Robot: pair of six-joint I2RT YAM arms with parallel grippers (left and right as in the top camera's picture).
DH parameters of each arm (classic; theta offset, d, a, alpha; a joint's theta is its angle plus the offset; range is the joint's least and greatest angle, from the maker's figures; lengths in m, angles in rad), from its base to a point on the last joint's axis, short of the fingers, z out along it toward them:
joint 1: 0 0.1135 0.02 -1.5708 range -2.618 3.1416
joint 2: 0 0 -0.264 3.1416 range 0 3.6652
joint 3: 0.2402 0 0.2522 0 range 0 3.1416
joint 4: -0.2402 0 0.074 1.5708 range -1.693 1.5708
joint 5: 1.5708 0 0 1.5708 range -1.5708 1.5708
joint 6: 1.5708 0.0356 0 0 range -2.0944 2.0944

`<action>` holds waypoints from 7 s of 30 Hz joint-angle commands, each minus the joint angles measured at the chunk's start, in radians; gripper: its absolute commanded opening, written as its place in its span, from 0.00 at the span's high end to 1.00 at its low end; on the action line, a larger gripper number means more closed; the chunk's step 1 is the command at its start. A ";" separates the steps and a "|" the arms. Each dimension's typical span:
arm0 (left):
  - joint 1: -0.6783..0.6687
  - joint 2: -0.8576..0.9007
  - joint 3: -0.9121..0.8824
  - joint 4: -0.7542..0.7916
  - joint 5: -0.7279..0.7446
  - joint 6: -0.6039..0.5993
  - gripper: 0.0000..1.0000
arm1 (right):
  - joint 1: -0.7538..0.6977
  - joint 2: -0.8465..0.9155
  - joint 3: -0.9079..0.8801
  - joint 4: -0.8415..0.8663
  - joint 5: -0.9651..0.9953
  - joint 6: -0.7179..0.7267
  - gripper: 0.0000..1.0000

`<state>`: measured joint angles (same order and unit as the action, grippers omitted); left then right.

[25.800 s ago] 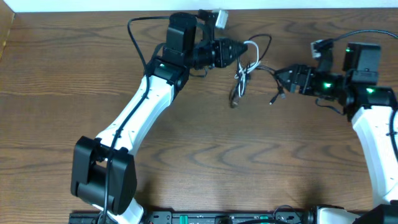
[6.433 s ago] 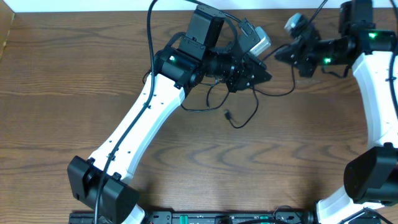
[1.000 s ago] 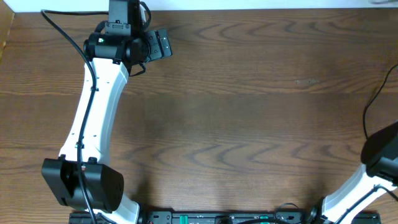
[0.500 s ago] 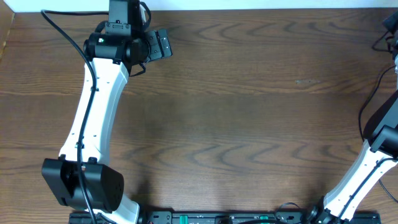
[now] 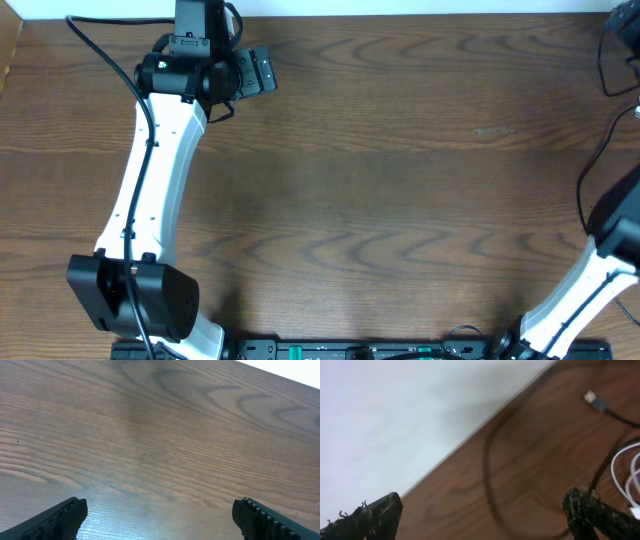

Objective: Untangle cables

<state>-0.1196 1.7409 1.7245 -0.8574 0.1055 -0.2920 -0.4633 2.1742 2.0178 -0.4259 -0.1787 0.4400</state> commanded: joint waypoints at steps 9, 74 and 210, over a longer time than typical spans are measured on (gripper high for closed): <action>0.002 -0.022 -0.008 -0.002 -0.010 -0.002 0.02 | 0.011 -0.450 0.012 -0.365 -0.254 -0.158 0.01; 0.002 -0.022 -0.008 -0.002 -0.010 -0.002 0.02 | 0.465 -1.690 -1.484 0.217 0.147 -0.386 0.01; 0.143 -1.736 -1.720 0.786 -0.099 0.277 0.02 | 0.491 -2.169 -2.012 0.350 0.172 -0.404 0.01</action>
<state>0.0181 0.0101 0.0193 -0.0280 0.0208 -0.0269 0.0212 0.0116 0.0071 -0.0715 -0.0105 0.0410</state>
